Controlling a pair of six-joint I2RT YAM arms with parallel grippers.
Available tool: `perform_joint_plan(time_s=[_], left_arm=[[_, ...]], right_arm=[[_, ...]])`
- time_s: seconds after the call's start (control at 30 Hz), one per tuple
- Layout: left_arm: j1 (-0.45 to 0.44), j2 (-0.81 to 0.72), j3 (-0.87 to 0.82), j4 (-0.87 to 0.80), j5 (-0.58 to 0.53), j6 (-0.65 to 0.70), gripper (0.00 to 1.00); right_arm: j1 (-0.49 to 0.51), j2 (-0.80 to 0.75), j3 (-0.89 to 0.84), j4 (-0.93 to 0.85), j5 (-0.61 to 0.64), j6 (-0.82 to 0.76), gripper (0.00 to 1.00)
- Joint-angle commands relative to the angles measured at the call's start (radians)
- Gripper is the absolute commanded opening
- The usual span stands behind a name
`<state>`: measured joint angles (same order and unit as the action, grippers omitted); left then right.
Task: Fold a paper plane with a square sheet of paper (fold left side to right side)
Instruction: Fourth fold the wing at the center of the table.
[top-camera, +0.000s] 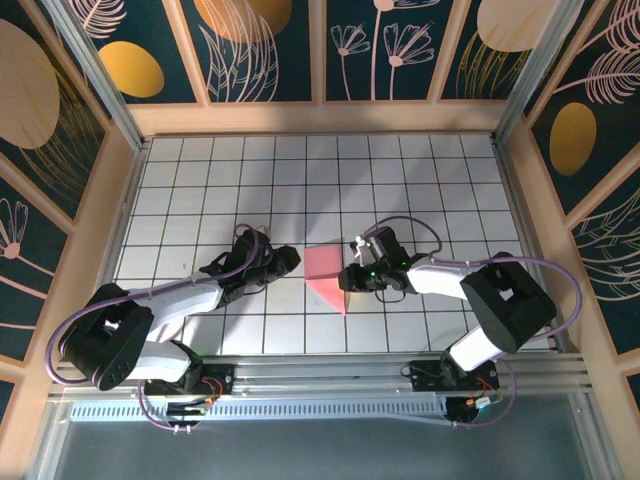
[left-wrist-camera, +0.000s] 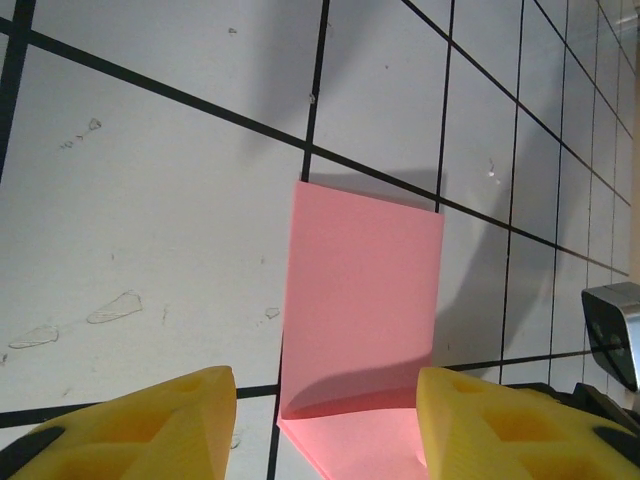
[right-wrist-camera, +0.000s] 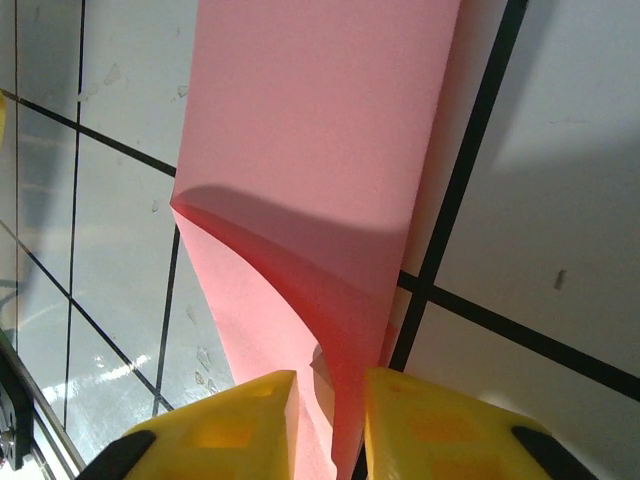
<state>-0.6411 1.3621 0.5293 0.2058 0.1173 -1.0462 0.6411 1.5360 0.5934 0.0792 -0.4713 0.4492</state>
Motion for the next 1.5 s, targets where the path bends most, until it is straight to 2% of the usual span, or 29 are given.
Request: perform_joint_plan(time_s=[0.0,0.07,0.13,0.33,0.5,0.87,1.2,1.33,1.47], left_arm=[[0.008,-0.008,-0.014,0.007,-0.019,-0.041,0.53],[0.017,-0.006,-0.02,0.033,-0.002,-0.056,0.55],[0.025,-0.001,-0.028,0.064,0.016,-0.074,0.57],[0.043,0.04,-0.032,0.154,0.086,-0.105,0.64],[0.049,0.114,-0.013,0.257,0.177,-0.12,0.64],[0.048,0.283,0.084,0.322,0.296,-0.104,0.57],[0.048,0.426,0.178,0.331,0.388,-0.084,0.49],[0.048,0.464,0.217,0.297,0.398,-0.059,0.47],[0.047,0.491,0.238,0.286,0.387,-0.049,0.39]], right_arm=[[0.008,-0.035,0.001,0.006,0.009,-0.017,0.14],[0.008,-0.048,0.0,-0.001,0.015,-0.015,0.05],[0.008,-0.062,0.0,-0.013,0.022,-0.017,0.01],[0.006,-0.113,-0.003,-0.057,0.048,-0.025,0.0],[0.002,-0.163,-0.019,-0.062,0.06,-0.023,0.0],[-0.019,-0.282,-0.069,-0.025,0.06,-0.001,0.0],[-0.033,-0.312,-0.088,-0.019,0.053,0.003,0.0],[-0.035,-0.318,-0.095,-0.012,0.051,0.006,0.0],[-0.04,-0.319,-0.101,-0.009,0.051,0.009,0.0]])
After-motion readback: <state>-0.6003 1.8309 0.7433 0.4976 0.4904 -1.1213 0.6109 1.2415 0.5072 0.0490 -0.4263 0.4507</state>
